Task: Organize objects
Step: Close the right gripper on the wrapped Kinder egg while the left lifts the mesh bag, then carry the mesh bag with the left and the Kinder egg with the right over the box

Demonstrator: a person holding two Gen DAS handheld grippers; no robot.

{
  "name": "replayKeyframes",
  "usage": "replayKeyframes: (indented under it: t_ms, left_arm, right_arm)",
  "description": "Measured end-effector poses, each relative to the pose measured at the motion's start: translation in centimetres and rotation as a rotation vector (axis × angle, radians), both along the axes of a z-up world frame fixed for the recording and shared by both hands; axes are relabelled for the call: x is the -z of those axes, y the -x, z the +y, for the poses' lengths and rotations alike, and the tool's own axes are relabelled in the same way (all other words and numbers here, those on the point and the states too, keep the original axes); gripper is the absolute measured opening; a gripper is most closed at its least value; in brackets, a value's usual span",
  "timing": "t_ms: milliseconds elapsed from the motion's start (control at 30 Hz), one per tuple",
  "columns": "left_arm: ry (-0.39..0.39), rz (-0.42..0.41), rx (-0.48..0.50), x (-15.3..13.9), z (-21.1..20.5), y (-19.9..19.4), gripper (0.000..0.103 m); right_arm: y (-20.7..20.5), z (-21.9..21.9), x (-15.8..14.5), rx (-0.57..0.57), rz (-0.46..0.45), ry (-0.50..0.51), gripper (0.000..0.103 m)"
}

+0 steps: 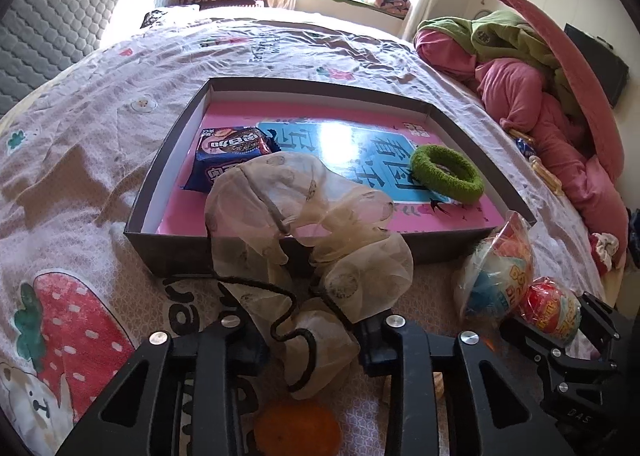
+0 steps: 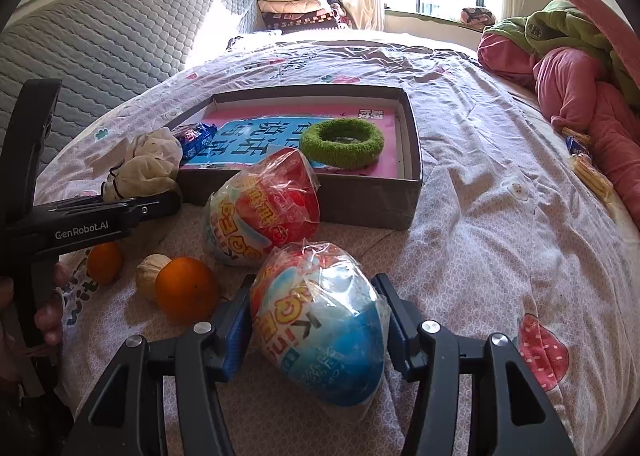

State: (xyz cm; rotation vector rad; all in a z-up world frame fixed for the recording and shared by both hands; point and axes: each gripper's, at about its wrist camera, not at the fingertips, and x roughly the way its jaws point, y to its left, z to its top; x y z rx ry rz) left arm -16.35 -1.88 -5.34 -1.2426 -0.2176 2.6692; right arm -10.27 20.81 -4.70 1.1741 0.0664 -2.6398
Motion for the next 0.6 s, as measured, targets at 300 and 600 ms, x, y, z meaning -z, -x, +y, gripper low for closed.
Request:
replayKeyframes:
  t_ms: [300, 600]
  left_arm:
    - [0.018, 0.026, 0.007, -1.1, 0.3, -1.0, 0.022]
    - [0.032, 0.051, 0.007, -2.3, 0.6, -2.1, 0.022]
  right_arm:
    - [-0.3, 0.2, -0.5, 0.004, 0.025, 0.012, 0.057]
    - [-0.9, 0.3, -1.5, 0.008, 0.075, 0.010, 0.056]
